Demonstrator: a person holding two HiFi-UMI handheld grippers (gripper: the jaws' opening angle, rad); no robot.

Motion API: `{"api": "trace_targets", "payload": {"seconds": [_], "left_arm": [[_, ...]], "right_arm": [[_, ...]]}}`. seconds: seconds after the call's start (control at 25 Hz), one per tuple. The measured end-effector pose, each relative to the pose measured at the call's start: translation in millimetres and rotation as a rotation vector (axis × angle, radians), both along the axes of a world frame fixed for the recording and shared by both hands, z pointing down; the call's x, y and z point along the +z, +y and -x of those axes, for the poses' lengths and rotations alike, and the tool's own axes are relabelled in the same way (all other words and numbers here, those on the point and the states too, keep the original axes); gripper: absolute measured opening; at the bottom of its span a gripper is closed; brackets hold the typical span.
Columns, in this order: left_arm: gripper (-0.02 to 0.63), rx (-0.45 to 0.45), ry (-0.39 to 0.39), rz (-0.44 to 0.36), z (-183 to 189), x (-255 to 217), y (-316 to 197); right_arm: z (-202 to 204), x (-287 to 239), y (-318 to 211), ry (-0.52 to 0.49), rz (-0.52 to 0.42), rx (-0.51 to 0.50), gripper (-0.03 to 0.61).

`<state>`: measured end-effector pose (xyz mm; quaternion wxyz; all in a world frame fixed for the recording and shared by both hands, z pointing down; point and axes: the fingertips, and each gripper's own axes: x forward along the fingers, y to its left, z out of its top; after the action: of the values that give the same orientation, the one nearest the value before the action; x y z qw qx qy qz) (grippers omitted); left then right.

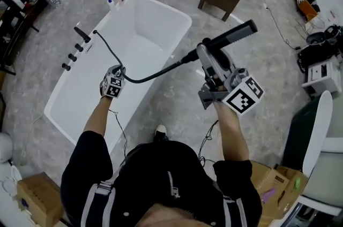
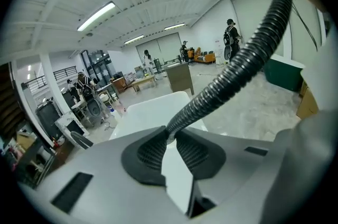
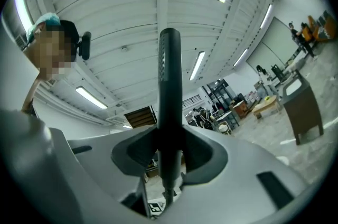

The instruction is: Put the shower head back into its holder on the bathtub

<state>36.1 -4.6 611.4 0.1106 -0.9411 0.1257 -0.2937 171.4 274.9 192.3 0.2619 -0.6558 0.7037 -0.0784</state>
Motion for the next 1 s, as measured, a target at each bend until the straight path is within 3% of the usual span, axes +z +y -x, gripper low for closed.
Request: {"api": "trace_targets", "payload": {"seconds": [0.24, 0.52, 1.0], "left_arm": [[0.074, -0.100, 0.105, 0.008, 26.1, -53.6, -28.5], [0.074, -0.231, 0.202, -0.012, 56.1, -108.4, -58.0], [0.074, -0.319, 0.225, -0.056, 116.8, -146.3, -112.9]], "right_arm": [[-8.1, 32.0, -33.7, 0.119, 0.132, 0.028, 0.143], [-7.3, 72.2, -63.5, 0.146, 0.249, -0.033, 0.143], [26.0, 114.2, -122.4, 0.165, 0.334, -0.122, 0.144]]}}
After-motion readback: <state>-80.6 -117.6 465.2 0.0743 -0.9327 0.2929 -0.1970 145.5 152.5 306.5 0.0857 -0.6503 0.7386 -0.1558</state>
